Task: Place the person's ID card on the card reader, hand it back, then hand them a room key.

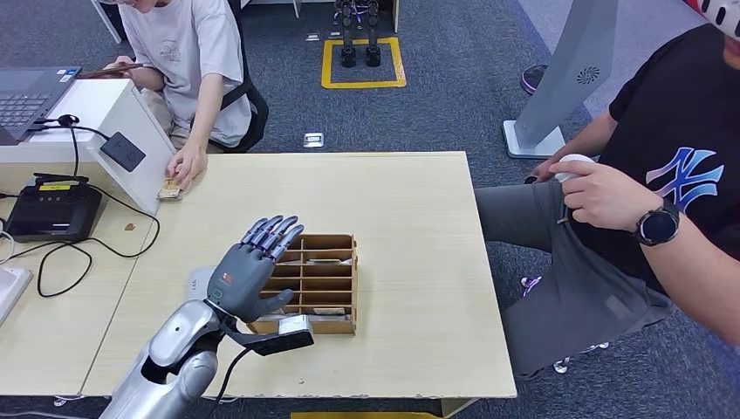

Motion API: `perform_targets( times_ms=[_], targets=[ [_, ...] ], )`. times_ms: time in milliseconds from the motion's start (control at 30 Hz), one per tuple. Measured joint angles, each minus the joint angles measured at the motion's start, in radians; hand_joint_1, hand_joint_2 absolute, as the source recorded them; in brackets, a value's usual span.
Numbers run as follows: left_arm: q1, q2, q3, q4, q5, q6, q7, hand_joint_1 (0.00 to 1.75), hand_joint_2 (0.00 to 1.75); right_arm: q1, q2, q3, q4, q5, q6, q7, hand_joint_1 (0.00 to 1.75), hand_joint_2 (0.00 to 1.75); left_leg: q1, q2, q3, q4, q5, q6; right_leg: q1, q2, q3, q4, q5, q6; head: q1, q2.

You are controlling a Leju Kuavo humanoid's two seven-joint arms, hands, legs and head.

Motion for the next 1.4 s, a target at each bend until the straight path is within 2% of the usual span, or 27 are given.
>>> perform_targets(
  times_ms=[233, 1400],
  targets=[
    [0.003, -0.005, 0.030, 0.016, -0.091, 0.015, 0.052, 0.00, 1.75, 0.000, 0.000, 0.000, 0.000, 0.000, 0.000, 0.000, 0.00, 0.00, 0.000, 0.000, 0.000, 0.000, 0.000, 0.000, 0.000, 0.000, 0.000, 0.000, 0.000, 0.000, 0.000, 0.000],
    [0.020, -0.021, 0.055, 0.017, -0.126, 0.013, 0.051, 0.00, 1.75, 0.000, 0.000, 0.000, 0.000, 0.000, 0.000, -0.002, 0.00, 0.00, 0.000, 0.000, 0.000, 0.000, 0.000, 0.000, 0.000, 0.000, 0.000, 0.000, 0.000, 0.000, 0.000, 0.000]
  ],
)
